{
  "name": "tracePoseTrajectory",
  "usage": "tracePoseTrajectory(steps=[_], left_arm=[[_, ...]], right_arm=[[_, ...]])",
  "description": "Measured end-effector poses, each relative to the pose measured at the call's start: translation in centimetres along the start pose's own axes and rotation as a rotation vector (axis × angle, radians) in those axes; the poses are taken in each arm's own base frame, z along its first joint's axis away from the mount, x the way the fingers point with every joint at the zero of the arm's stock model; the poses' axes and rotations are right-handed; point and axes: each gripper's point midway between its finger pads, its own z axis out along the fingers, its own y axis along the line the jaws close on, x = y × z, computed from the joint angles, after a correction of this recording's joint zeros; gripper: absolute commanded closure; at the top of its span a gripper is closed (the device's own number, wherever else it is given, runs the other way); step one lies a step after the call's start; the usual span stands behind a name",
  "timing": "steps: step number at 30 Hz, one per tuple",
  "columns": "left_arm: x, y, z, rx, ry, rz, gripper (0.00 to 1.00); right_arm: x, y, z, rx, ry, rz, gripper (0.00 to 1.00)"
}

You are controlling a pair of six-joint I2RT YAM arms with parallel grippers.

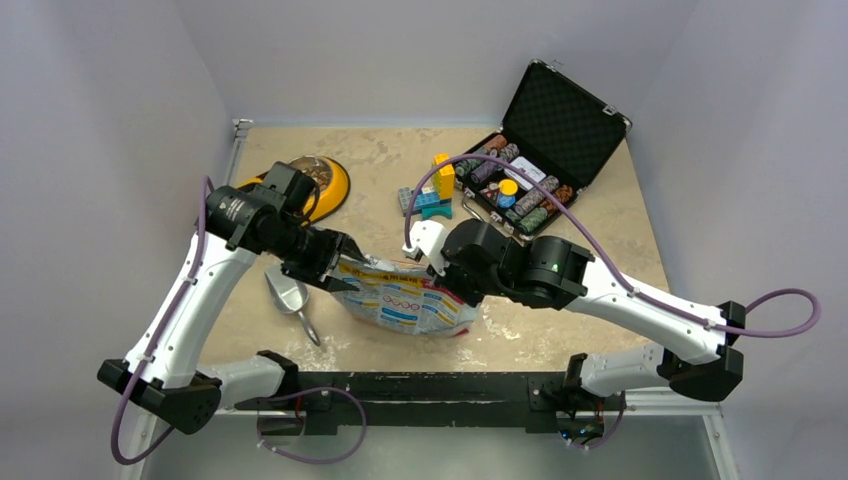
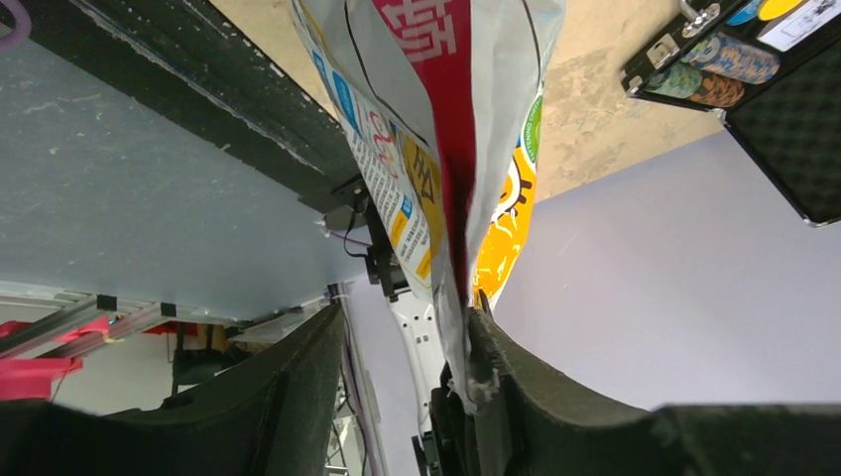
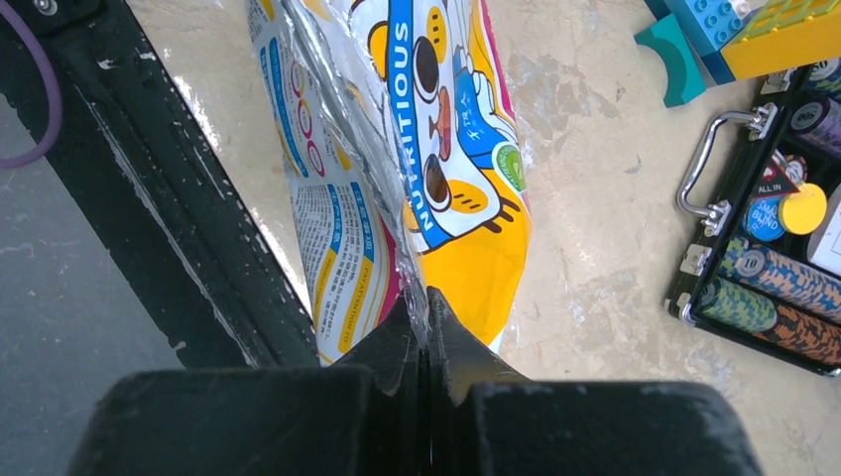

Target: Serve the pet food

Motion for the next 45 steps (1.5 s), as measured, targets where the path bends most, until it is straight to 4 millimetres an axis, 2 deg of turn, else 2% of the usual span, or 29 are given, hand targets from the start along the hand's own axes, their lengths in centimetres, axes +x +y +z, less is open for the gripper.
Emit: tracePoseTrajectory(steps=[4,5,8,15,17,18,21,25,27,30,32,34,36,41,42,43,45], left_arm=[[0.9,-0.8,0.0,-0.01,-0.003,0.016,0.59],[1.0,-1.2,0.1,-0.007,-0.004,0.018,0.66],[0.8,-1.5,0.6,-0.012,-0.016,0.001,1.0],[0.2,-2.2,0.8,0.01,-0.049,-0.005,1.0],[0.2,-2.7,0.6,0.0,-0.069,0.002,1.0],[0.2,-2.9,0.7,-0.003,-0.073,0.005,1.0],[0.1,-2.9,0.8,-0.004,-0.074,-0.004,1.0],[0.0,-1.6,0.9,0.045,-0.051,-0.028,0.71],[-0.1,-0.9,0.8,0.057,-0.049,-0.041,0.65],[-0.4,-0.8,0.8,0.066,-0.055,-0.061,0.65],[-1.0,-0.9,1.0,0.07,-0.065,-0.08,0.68],[-1.8,-0.8,1.2,0.07,-0.085,-0.103,0.85],[-2.5,-1.0,1.3,0.079,-0.1,-0.123,1.0],[-3.4,-1.2,1.2,0.117,-0.093,-0.146,1.0],[-3.4,-1.1,1.1,0.115,-0.089,-0.142,1.0],[-3.3,-1.0,1.1,0.11,-0.086,-0.14,1.0],[-3.3,-1.0,1.0,0.094,-0.088,-0.13,1.0]], right_arm=[[-0.1,0.3,0.0,-0.004,0.004,-0.027,1.0],[-0.1,0.3,0.0,-0.003,0.003,-0.032,1.0],[-0.1,0.3,0.0,-0.001,0.004,-0.038,1.0],[-0.2,0.0,0.0,0.014,0.002,-0.04,1.0],[-0.3,0.0,0.0,0.013,-0.004,-0.039,0.8],[-0.4,0.0,-0.1,0.014,-0.007,-0.039,0.73],[-0.6,0.0,-0.1,0.014,-0.016,-0.046,0.68],[-2.2,0.5,0.1,-0.001,-0.054,-0.084,0.68],[-4.1,0.9,0.4,-0.011,-0.079,-0.105,0.69],[-6.7,1.5,1.7,-0.027,-0.118,-0.133,0.78],[-7.5,2.0,2.6,-0.035,-0.121,-0.155,0.88],[-7.4,2.2,3.2,-0.041,-0.109,-0.173,1.0],[-7.4,2.4,3.4,-0.045,-0.104,-0.185,1.0],[-7.5,2.9,3.2,-0.057,-0.141,-0.189,1.0],[-7.5,3.1,3.1,-0.064,-0.156,-0.185,0.94],[-7.5,3.2,3.0,-0.068,-0.168,-0.181,0.82],[-7.3,3.3,2.7,-0.073,-0.177,-0.17,0.74]])
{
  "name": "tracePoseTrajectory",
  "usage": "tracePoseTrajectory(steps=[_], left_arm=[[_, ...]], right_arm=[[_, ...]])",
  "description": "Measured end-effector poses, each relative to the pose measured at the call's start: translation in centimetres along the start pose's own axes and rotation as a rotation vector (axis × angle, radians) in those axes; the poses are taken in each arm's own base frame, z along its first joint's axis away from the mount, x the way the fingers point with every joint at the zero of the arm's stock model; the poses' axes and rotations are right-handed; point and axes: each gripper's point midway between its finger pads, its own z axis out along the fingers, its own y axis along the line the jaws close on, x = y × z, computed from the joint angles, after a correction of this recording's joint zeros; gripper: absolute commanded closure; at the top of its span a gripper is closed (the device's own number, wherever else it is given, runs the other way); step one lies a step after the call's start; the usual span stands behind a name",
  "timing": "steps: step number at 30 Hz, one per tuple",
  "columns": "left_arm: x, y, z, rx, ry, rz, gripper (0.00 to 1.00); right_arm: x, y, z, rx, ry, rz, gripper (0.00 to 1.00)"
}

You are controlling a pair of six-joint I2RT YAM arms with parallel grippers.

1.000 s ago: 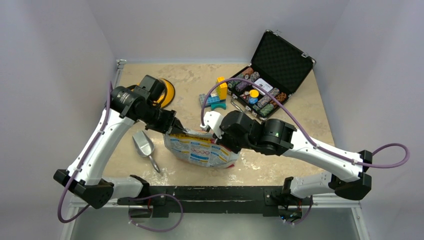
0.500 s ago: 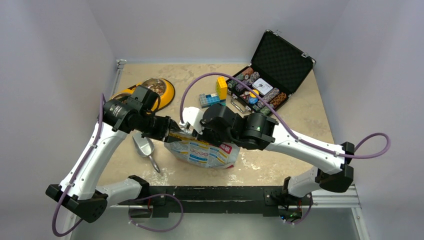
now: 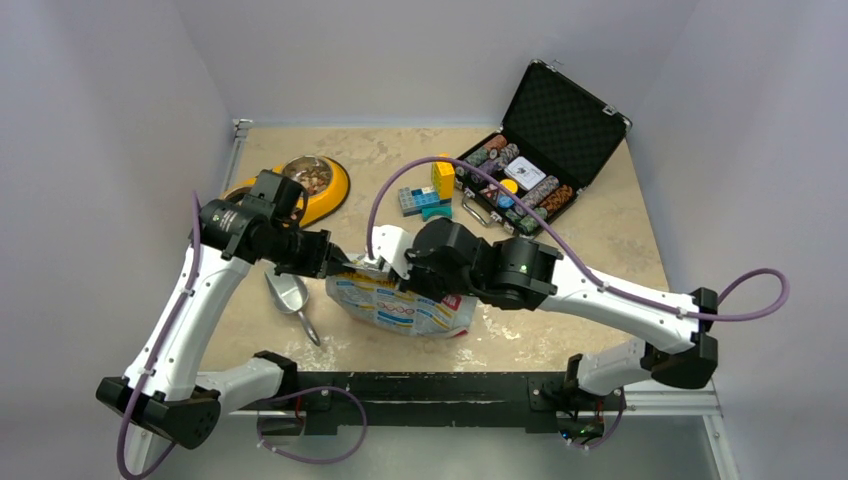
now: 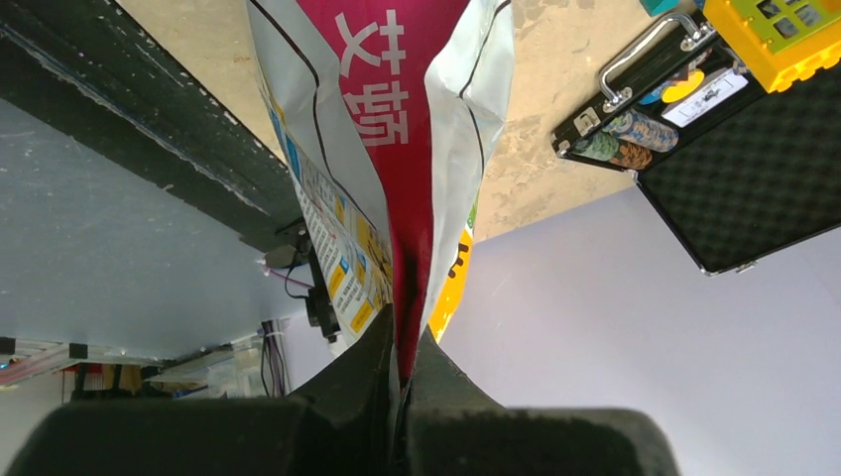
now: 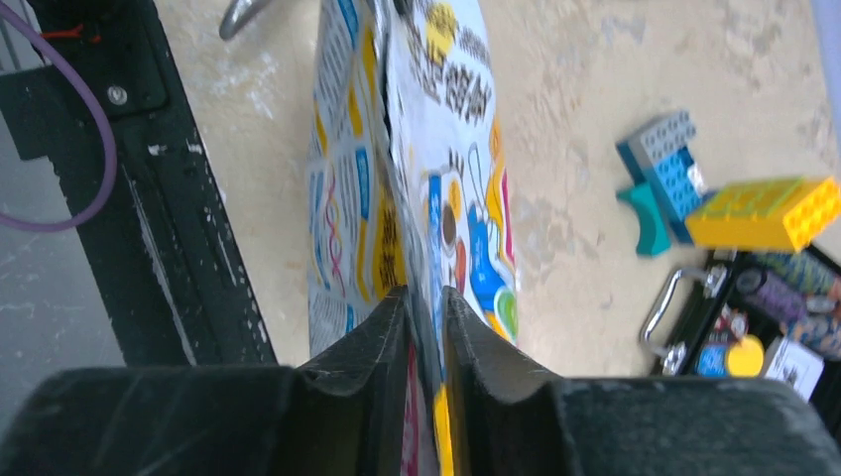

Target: Serve the pet food

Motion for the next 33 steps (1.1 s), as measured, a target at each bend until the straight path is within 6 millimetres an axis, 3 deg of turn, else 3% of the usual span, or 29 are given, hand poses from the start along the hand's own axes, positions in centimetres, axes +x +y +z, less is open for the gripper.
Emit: tracePoseTrajectory(steps=[5,7,9,12,20,22,24,26,27,28,30,33], left_arm=[[-0.2,0.2,0.0,-0.023,-0.006,-0.009,1.0],[0.0,0.2,-0.1,-0.024,0.007,-0.008,0.82],[0.3,0.2,-0.1,-0.023,0.024,-0.01,0.7],[0.4,0.1,-0.4,-0.015,0.043,-0.019,0.55],[-0.7,1.0,-2.4,0.038,-0.031,-0.015,0.58],[-1.3,1.0,-2.7,0.05,-0.058,-0.014,0.52],[-1.9,0.6,-3.1,0.063,-0.096,-0.007,0.38],[-2.4,-0.4,-4.2,0.104,-0.146,0.02,0.25],[-2.5,-1.2,-5.2,0.143,-0.175,0.038,0.13],[-2.7,-1.8,-6.1,0.18,-0.201,0.051,0.04],[-3.0,-3.5,-8.8,0.286,-0.273,0.092,0.0],[-3.6,-4.5,-12.3,0.418,-0.368,0.123,0.0]], right_arm=[[2.3,-0.7,-3.1,0.032,0.001,0.017,0.7],[2.3,-0.8,-3.8,0.036,-0.012,0.016,0.69],[1.9,-0.8,-3.7,0.035,-0.022,0.005,0.68],[1.3,-0.3,-2.2,0.024,-0.015,-0.038,0.67],[-1.5,0.8,3.6,0.033,0.007,-0.161,0.71],[-2.5,0.8,4.5,0.054,0.0,-0.179,0.72],[-3.2,0.8,4.9,0.068,-0.006,-0.192,0.72],[-3.7,0.9,5.1,0.075,-0.015,-0.203,0.72],[-3.9,0.9,5.1,0.078,-0.017,-0.209,0.74],[-4.2,0.8,5.2,0.082,-0.021,-0.213,0.81],[-5.1,0.7,5.5,0.09,-0.033,-0.221,1.0],[-5.8,0.5,6.2,0.109,-0.027,-0.229,1.0]])
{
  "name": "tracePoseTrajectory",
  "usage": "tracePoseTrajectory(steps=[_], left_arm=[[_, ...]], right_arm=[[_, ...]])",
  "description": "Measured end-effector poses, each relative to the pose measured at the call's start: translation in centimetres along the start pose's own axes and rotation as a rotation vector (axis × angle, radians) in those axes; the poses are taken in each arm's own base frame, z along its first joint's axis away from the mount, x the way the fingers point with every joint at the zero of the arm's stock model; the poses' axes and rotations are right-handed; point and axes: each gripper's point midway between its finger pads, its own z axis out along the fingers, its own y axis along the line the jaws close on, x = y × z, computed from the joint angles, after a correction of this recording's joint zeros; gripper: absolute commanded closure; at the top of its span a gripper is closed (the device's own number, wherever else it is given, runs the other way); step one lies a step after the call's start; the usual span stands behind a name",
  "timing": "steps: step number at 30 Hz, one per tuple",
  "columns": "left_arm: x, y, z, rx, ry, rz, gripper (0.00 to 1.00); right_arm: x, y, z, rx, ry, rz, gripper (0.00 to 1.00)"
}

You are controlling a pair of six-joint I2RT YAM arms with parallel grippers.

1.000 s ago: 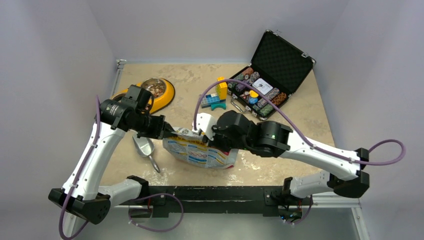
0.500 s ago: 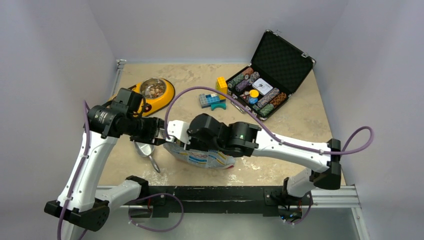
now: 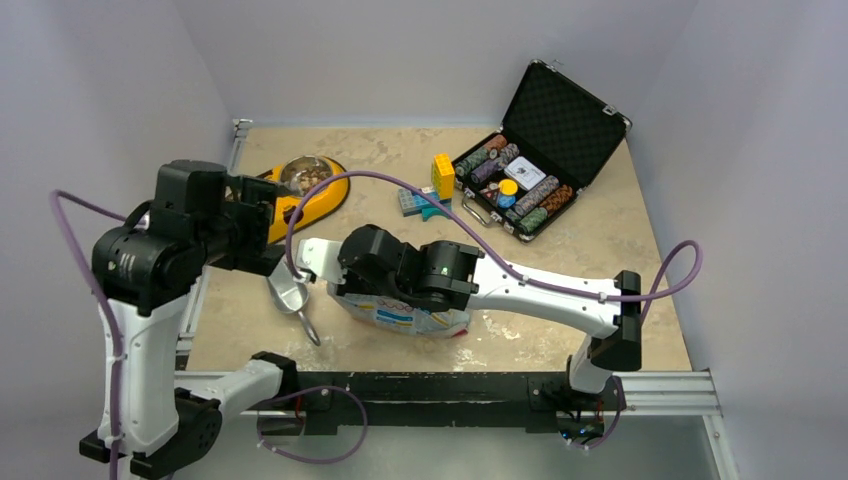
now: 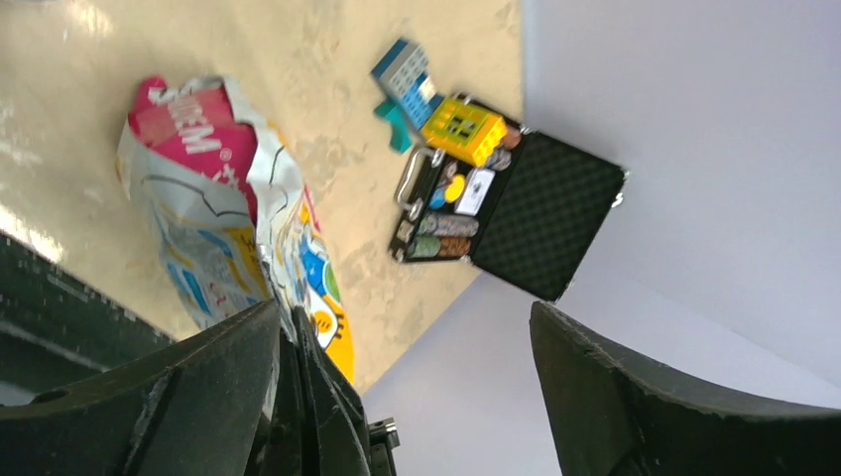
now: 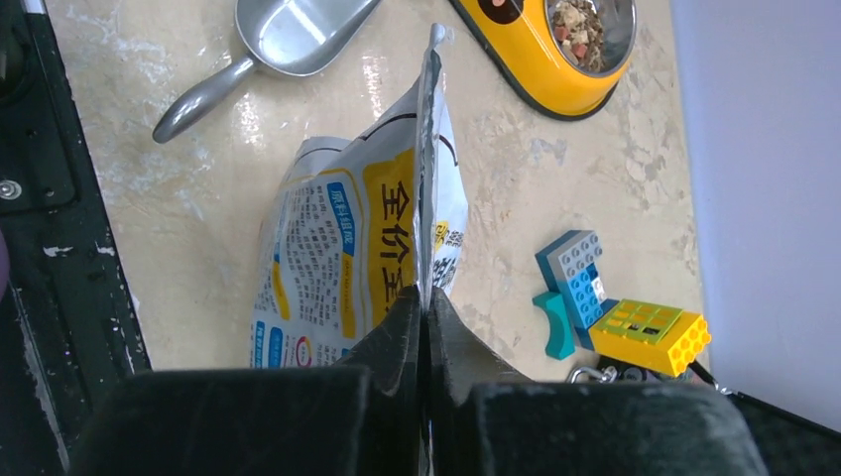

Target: Serve the pet food

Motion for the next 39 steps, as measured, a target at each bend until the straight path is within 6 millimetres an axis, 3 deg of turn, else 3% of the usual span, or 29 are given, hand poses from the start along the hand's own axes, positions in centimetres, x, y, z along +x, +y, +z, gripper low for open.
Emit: tracePoseTrajectory(steps=[4,7,11,16,18,19,23,26,27,28,29,30,35,39], left_arm=[[-2.1,-0.5,-2.1,0.081,-0.109,0.036,0.0],[-3.6,-0.8,-3.5,0.127,-0.192,0.073,0.0],[-5.2,-1.2,-4.7,0.161,-0.278,0.126,0.0],[-6.5,-1.4,-5.8,0.178,-0.352,0.197,0.0],[-6.8,-1.4,-6.2,0.185,-0.372,0.22,0.0],[-7.0,-1.4,-6.4,0.188,-0.381,0.233,0.0],[-7.3,-1.2,-6.9,0.191,-0.402,0.269,0.0],[-7.5,-1.1,-6.9,0.184,-0.411,0.294,0.0],[-7.5,-1.1,-6.8,0.181,-0.411,0.301,0.0],[-7.5,-1.1,-6.8,0.179,-0.412,0.305,0.0],[-7.5,-1.1,-6.7,0.176,-0.412,0.309,0.0],[-7.5,-1.1,-6.7,0.174,-0.412,0.313,0.0],[-7.3,-1.3,-6.2,0.161,-0.401,0.319,0.0],[-6.9,-1.3,-5.9,0.154,-0.38,0.34,0.0]], right_arm=[[-0.1,0.2,0.1,-0.017,0.013,-0.001,1.0],[-0.3,0.5,0.1,-0.041,0.028,0.012,0.72],[-1.3,0.5,0.9,-0.035,0.011,0.023,0.65],[-2.7,0.4,2.4,-0.025,-0.003,0.027,0.74],[-3.3,0.3,3.3,-0.013,-0.008,0.028,0.97],[-3.6,0.2,3.8,-0.003,-0.009,0.028,1.0],[-3.7,0.3,5.3,0.019,0.016,0.02,1.0],[-3.8,0.4,5.0,0.009,0.023,0.019,1.0],[-3.9,0.4,4.9,0.001,0.025,0.021,0.9],[-3.9,0.5,4.7,-0.008,0.025,0.025,0.58],[-4.0,0.6,4.7,-0.017,0.024,0.032,0.32],[-4.0,0.8,4.6,-0.025,0.023,0.041,0.21],[-4.6,0.8,3.0,-0.057,-0.013,0.087,0.14],[-5.9,-1.6,-2.5,-0.026,-0.089,0.155,0.13]])
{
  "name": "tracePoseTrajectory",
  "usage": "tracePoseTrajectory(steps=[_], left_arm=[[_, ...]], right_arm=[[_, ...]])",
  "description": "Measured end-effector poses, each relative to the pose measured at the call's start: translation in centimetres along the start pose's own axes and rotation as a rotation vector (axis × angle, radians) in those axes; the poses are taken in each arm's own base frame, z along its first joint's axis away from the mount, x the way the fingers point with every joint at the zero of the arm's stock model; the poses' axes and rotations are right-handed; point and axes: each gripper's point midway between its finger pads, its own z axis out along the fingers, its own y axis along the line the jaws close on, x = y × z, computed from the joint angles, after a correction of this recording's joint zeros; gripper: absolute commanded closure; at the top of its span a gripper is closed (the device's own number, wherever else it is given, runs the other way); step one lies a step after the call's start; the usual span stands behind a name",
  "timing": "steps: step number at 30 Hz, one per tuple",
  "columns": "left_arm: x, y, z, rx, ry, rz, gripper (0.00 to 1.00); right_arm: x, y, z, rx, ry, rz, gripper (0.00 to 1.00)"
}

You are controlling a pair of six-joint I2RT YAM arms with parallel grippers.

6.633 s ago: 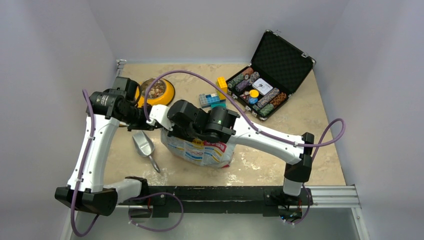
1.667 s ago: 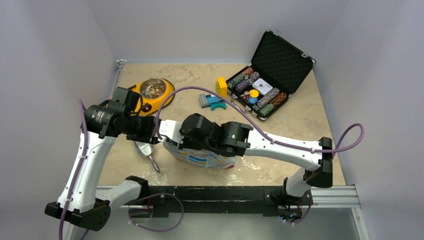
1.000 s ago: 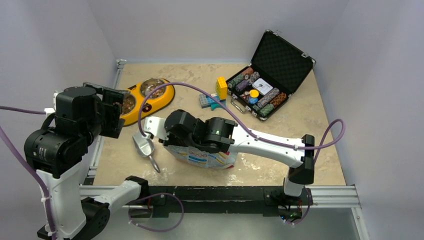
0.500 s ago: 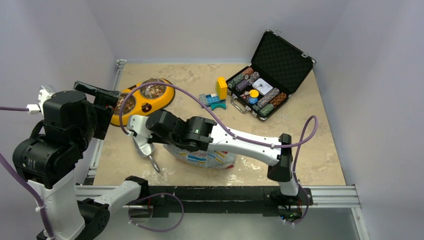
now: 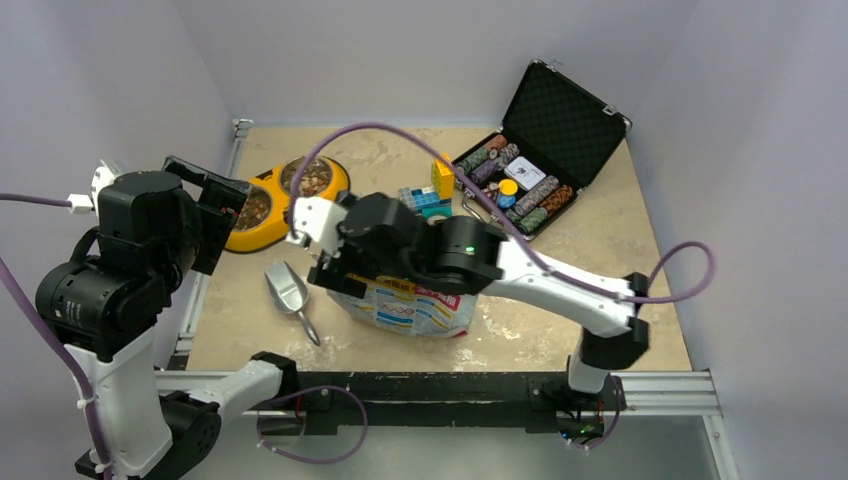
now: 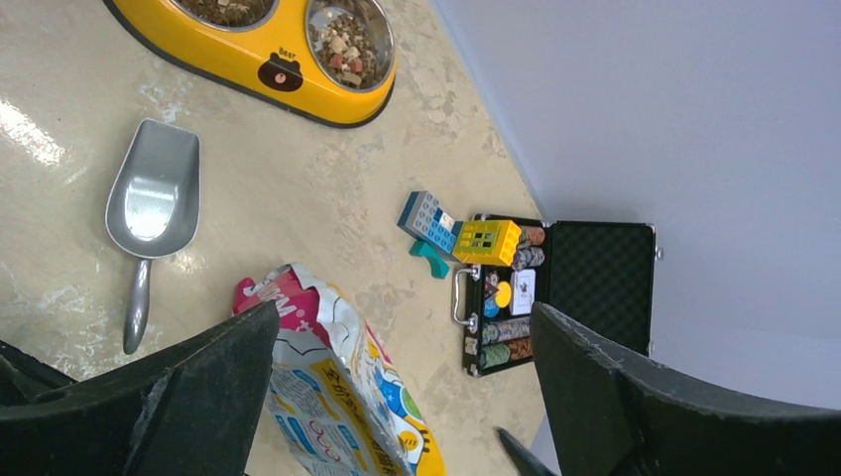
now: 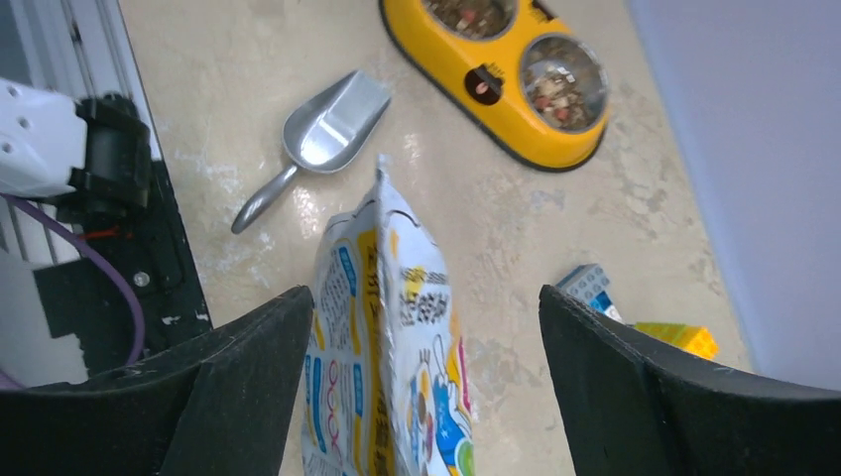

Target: Serve the pet food

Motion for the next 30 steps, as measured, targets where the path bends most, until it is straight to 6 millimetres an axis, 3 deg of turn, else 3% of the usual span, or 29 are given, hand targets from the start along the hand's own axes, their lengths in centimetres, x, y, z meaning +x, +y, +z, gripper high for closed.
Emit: tracePoseTrajectory(steps=[4,7,9,14,18,24,28,30], left_arm=[[0.7,0.3,-0.3,0.024,0.035,0.033,0.0],[1.8,0.5,-0.6,0.072,0.077,0.046,0.0],[2.4,0.1,-0.7,0.105,0.101,0.043,0.0],[3.8,-2.4,-0.4,0.202,0.179,0.065,0.02],[5.1,-4.5,0.1,0.28,0.241,0.097,0.02],[5.1,-8.3,-0.3,0.421,0.26,0.18,0.03],[2.7,-11.6,-1.9,0.537,0.174,0.26,0.03],[1.3,-12.4,-3.0,0.576,0.11,0.296,0.04]], right_arm=[[-1.9,-3.3,-7.4,0.079,-0.121,0.098,0.09],[-1.5,-6.2,-13.2,0.161,-0.192,0.219,0.07],[-0.2,-8.4,-16.3,0.223,-0.218,0.33,0.07],[6.2,-12.9,-20.8,0.431,-0.183,0.561,0.02],[10.5,-13.6,-23.4,0.554,-0.14,0.633,0.01],[13.0,-16.9,-29.7,0.825,-0.208,0.713,0.01],[12.3,-19.7,-35.4,0.995,-0.373,0.733,0.01],[12.0,-20.7,-38.0,1.069,-0.459,0.732,0.01]])
